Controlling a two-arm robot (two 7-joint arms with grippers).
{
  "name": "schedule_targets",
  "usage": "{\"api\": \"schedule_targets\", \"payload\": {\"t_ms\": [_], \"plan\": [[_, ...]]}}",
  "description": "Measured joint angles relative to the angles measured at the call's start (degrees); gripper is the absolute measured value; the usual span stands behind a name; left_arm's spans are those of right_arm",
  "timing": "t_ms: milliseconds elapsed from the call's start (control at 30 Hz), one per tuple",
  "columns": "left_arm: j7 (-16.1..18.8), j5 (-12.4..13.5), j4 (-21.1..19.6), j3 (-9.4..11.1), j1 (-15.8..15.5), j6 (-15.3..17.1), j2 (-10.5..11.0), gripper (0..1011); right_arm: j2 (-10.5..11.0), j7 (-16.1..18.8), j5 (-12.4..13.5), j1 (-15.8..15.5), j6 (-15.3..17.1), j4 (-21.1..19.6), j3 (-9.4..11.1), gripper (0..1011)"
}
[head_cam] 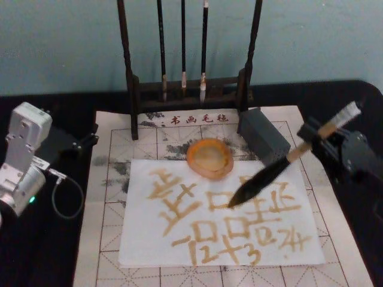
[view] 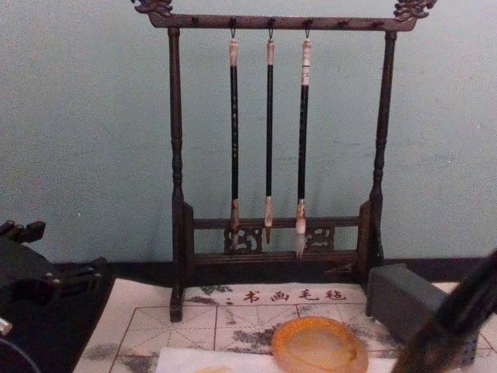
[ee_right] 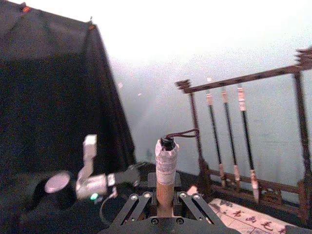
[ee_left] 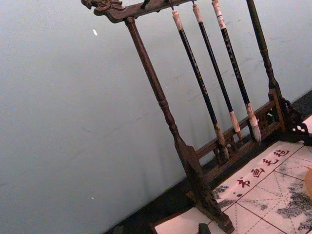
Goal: Pick up the brush from the inkstone, write on the paper, then place the brush back to its original position.
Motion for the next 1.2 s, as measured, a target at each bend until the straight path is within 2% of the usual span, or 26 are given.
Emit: {"api": "schedule_targets", "payload": {"t_ms": [200, 433, 667, 733, 1200], "plan": [[0.0, 0.0, 0.0, 0.0, 0.0, 0.0, 0.0, 1001, -3.0, -4.9, 3.2, 4.5, 3.9, 2.5, -2.3, 179], [0.0, 0.0, 0.0, 0.0, 0.0, 0.0, 0.0, 1001, -6.6, -12.4, 6.4, 9.9, 8.0, 5.8, -4.8, 179], [0.0, 0.0, 0.0, 0.0, 0.0, 0.0, 0.0, 1001, -9.4, -18.4, 7.1, 13.7, 9.2, 8.6, -6.3, 179], [0.0, 0.0, 0.0, 0.0, 0.0, 0.0, 0.0, 1001, -10.7, -21.0, 7.1, 15.3, 9.6, 9.8, -6.9, 179], [0.0, 0.0, 0.0, 0.0, 0.0, 0.0, 0.0, 1001, -16.6, -30.2, 7.2, 19.6, 10.9, 15.5, -8.5, 179]]}}
